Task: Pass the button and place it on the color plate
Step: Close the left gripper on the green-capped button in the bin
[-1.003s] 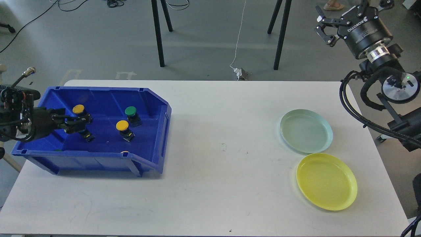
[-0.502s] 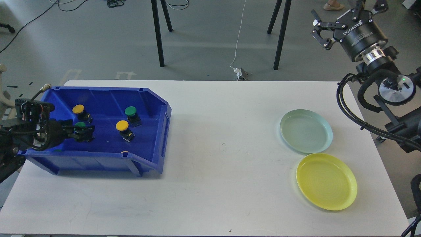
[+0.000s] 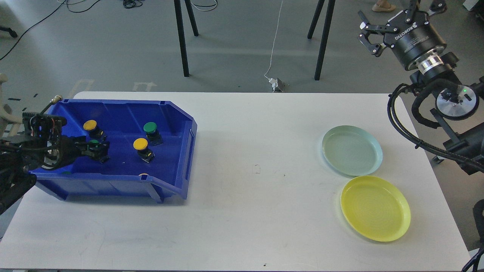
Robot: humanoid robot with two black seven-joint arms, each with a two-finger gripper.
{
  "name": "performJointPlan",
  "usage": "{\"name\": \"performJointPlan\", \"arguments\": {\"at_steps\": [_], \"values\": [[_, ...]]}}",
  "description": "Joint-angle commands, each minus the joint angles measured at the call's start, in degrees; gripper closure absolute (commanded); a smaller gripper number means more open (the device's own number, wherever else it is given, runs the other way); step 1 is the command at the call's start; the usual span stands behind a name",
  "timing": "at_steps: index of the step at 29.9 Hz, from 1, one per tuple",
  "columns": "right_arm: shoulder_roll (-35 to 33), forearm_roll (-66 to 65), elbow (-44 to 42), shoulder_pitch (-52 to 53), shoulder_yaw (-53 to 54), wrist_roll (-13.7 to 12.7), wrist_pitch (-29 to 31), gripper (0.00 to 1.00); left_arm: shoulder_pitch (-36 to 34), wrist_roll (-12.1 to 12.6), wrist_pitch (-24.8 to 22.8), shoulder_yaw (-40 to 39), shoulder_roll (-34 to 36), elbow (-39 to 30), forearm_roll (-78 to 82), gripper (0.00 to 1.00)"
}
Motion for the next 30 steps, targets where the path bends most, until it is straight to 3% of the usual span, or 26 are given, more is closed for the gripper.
{"name": "performJointPlan", "arguments": {"at_steps": [1, 7, 10, 20, 30], "values": [[-0.1, 0.0, -0.1, -0.1, -0.1, 0.0, 0.0, 0.0, 0.0, -0.1, 0.0, 0.0, -0.4, 0.6, 0.1, 0.24], [0.2, 0.0, -0.1, -0.1, 0.0, 0.0, 0.0, 0.0, -0.2, -0.5, 0.0, 0.0, -3.0, 5.8, -0.1, 0.25], [0.3, 0.0, -0.1, -0.1, -0.1, 0.0, 0.0, 0.0, -0.2, -2.0, 0.0, 0.0, -3.2, 6.1, 0.0, 0.28], [0.3, -0.1, -0.2, -0.2, -0.1, 0.0, 0.0, 0.0, -1.0, -2.3, -0.1, 0.0, -3.0, 6.2, -0.1, 0.64], [0.1, 0.0, -0.2, -0.3, -0.1, 0.0, 0.0, 0.0, -1.3, -2.2, -0.5, 0.0, -2.9, 5.8, -0.5, 0.72]]}}
